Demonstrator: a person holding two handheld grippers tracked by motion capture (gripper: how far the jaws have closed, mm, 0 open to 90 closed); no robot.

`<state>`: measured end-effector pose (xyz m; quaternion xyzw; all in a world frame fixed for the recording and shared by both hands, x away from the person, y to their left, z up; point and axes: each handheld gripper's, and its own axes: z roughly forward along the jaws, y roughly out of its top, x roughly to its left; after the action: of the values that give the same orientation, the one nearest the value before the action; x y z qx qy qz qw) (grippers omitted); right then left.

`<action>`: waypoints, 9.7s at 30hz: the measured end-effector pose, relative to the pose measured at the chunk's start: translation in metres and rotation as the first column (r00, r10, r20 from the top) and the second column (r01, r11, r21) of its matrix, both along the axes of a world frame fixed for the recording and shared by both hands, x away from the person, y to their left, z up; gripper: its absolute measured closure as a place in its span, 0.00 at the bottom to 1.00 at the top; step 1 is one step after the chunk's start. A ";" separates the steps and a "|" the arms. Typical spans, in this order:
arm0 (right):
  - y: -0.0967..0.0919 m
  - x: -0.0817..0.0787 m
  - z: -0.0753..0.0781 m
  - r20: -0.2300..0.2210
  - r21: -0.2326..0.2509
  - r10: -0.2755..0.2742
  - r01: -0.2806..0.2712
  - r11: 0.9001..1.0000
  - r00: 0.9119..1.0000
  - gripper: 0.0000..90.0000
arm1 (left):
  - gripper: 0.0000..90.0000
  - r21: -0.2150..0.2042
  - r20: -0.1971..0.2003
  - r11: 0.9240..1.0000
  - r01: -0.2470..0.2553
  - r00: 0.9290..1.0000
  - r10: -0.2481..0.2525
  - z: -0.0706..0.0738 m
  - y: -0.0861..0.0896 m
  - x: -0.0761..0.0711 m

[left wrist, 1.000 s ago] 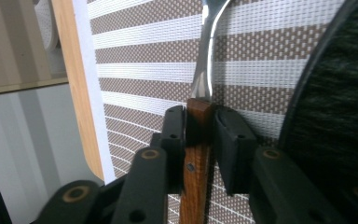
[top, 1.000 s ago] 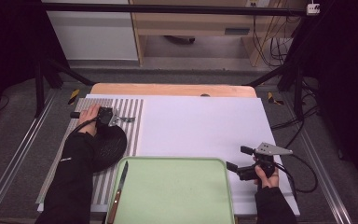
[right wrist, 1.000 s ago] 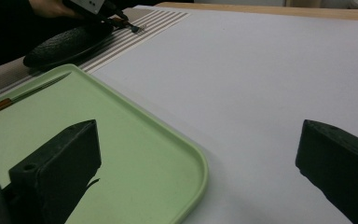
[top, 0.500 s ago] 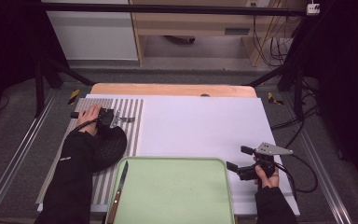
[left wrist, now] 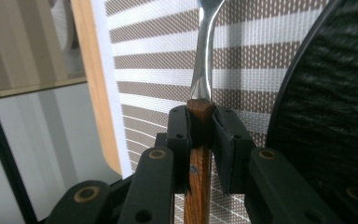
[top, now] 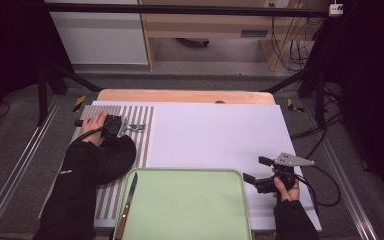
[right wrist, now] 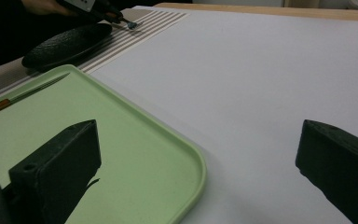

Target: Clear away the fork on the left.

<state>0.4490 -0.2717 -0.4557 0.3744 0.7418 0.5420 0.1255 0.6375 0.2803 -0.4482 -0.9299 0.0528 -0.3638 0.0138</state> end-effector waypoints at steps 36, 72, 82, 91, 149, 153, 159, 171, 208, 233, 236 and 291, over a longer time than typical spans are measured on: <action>0.000 0.000 -0.001 -0.002 -0.009 -0.002 0.002 1.000 1.000 0.01 | 0.85 -0.261 -0.022 0.944 -0.202 0.979 0.204 0.034 -0.025 -0.066; 0.001 0.000 -0.001 -0.003 -0.012 -0.002 0.002 1.000 1.000 0.01 | 0.85 -0.422 -0.165 0.843 -0.333 0.943 0.289 0.058 -0.062 -0.120; 0.001 0.000 -0.001 -0.002 -0.014 -0.002 0.002 1.000 1.000 0.01 | 0.85 -0.458 -0.229 0.803 -0.380 0.924 0.307 0.058 -0.065 -0.134; 0.001 0.000 -0.001 0.001 -0.015 -0.001 0.001 1.000 1.000 0.01 | 0.85 -0.495 -0.272 0.759 -0.423 0.905 0.327 0.066 -0.072 -0.151; 0.001 -0.001 -0.001 0.005 -0.017 0.006 -0.006 1.000 1.000 0.01 | 0.85 -0.465 -0.532 0.692 -0.552 0.799 0.280 0.050 -0.123 -0.251; 0.001 -0.001 -0.001 0.004 -0.017 0.006 -0.006 1.000 1.000 0.01 | 0.85 -0.447 -0.539 0.706 -0.550 0.795 0.278 0.045 -0.128 -0.255; 0.002 -0.001 -0.001 0.003 -0.017 0.006 -0.006 1.000 1.000 0.01 | 0.85 -0.406 -0.542 0.742 -0.533 0.795 0.274 0.039 -0.136 -0.260; 0.002 -0.002 0.000 0.000 -0.018 0.006 -0.006 1.000 1.000 0.01 | 0.85 -0.338 -0.550 0.788 -0.515 0.787 0.279 0.025 -0.146 -0.272; 0.002 -0.002 0.000 0.005 -0.016 0.005 -0.005 1.000 1.000 0.01 | 0.88 -0.410 -0.608 0.781 -0.472 0.779 0.152 0.018 -0.143 -0.273; 0.002 -0.002 0.000 0.006 -0.016 0.005 -0.004 1.000 1.000 0.01 | 1.00 -0.524 -0.639 0.758 -0.388 0.768 -0.049 0.003 -0.163 -0.261; 0.002 -0.002 -0.001 0.003 -0.018 0.004 -0.004 1.000 1.000 0.01 | 1.00 -0.518 -0.641 0.766 -0.380 0.765 -0.054 0.001 -0.163 -0.261; 0.002 -0.002 0.000 0.000 -0.021 0.004 -0.004 1.000 1.000 0.01 | 1.00 -0.509 -0.626 0.749 -0.424 0.780 0.015 -0.002 -0.127 -0.236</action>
<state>0.4472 -0.2694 -0.4561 0.3715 0.7483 0.5343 0.1287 0.4012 0.1530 -0.4504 -0.9442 -0.1855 -0.0508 -0.2673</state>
